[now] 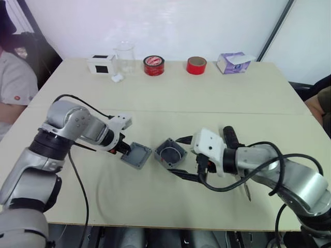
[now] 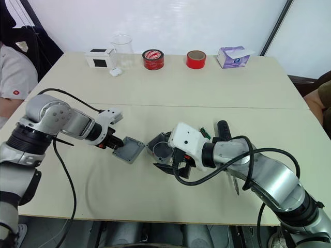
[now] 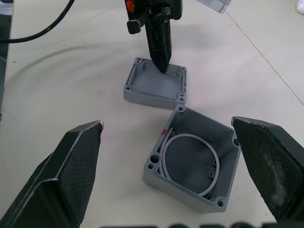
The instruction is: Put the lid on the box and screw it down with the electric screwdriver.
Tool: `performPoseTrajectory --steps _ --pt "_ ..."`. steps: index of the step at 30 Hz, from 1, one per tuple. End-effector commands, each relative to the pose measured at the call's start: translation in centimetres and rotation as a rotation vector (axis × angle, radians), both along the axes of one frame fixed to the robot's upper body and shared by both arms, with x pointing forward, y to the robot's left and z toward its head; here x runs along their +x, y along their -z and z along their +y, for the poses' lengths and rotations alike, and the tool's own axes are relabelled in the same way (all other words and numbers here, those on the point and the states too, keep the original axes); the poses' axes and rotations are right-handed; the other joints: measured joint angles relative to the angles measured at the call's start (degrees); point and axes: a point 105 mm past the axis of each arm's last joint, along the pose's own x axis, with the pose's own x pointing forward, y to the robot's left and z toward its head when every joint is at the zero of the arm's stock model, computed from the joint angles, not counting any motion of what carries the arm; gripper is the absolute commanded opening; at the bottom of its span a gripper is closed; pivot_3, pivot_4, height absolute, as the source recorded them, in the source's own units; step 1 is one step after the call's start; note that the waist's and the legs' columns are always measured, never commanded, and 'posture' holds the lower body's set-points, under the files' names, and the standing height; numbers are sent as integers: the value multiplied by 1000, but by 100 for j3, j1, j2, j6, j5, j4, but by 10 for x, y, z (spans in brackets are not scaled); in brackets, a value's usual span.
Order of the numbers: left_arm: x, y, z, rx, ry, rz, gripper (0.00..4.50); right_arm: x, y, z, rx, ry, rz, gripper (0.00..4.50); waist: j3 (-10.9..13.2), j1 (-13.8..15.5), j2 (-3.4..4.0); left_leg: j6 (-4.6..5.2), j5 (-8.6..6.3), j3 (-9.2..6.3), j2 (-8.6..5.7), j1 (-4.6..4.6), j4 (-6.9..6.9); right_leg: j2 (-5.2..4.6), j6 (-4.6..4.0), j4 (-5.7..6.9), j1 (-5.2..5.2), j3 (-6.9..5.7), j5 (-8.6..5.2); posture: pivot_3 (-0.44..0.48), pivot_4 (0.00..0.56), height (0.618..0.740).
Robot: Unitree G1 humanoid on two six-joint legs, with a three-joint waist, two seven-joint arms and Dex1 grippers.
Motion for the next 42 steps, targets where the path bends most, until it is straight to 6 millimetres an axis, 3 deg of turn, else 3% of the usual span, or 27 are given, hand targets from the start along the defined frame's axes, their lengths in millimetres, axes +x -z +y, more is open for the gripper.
performPoseTrajectory --steps 1,5,8,10,12,17,21,27,38,42 --pt "1 2 -3 -50 -40 -11 50 3 -15 -6 81 37 -26 4500 0 8 0 0 0 0 0 11 -1 0 0 -2 11 0 0 0 150 740" --pt "30 -41 -4 -204 -98 -308 50 16 -41 -23 350 126 11 4500 4 21 -8 -1 0 1 -6 39 -6 -2 0 -7 39 0 0 0 150 740" --pt "57 -94 5 -391 -157 -686 50 38 -58 -39 583 236 39 4500 5 10 -9 -8 4 1 -6 38 -7 -2 -2 -7 39 -1 2 0 150 740" --pt "66 -114 12 -464 -204 -837 50 51 -63 -44 660 285 70 4500 4 -8 -7 -13 7 6 -4 41 -11 -2 -6 -8 38 -1 3 0 150 740" --pt "75 -118 9 -437 -191 -951 50 67 -58 -45 650 343 122 4500 3 -19 -4 -15 8 15 -4 45 -18 -1 -7 -9 36 4 3 0 150 740" --pt "81 -127 -16 -583 -149 -1093 50 91 -66 -43 724 380 210 4500 4 2 -5 -15 8 46 -6 45 -21 -2 -5 -13 36 8 4 0 150 740" --pt "83 -134 -46 -642 -53 -1176 50 112 -74 -39 757 415 258 4500 4 -22 -5 -14 8 54 -7 39 -20 -2 -3 -15 29 13 6 0 150 740" --pt "79 -137 -70 -686 39 -1204 50 115 -88 -36 766 394 239 4500 4 -28 -4 -10 5 50 -5 33 -23 1 -3 -18 25 12 5 0 150 740" --pt "73 -139 -84 -741 55 -1196 50 114 -95 -32 775 384 209 4500 4 -36 -4 -8 4 33 3 33 -24 4 -3 -19 23 12 5 0 150 740" --pt "68 -141 -92 -757 90 -1186 0 115 -92 -32 758 402 202 3447 4 -36 -4 -8 4 30 3 33 -25 4 -3 -19 23 12 5 0 150 740"
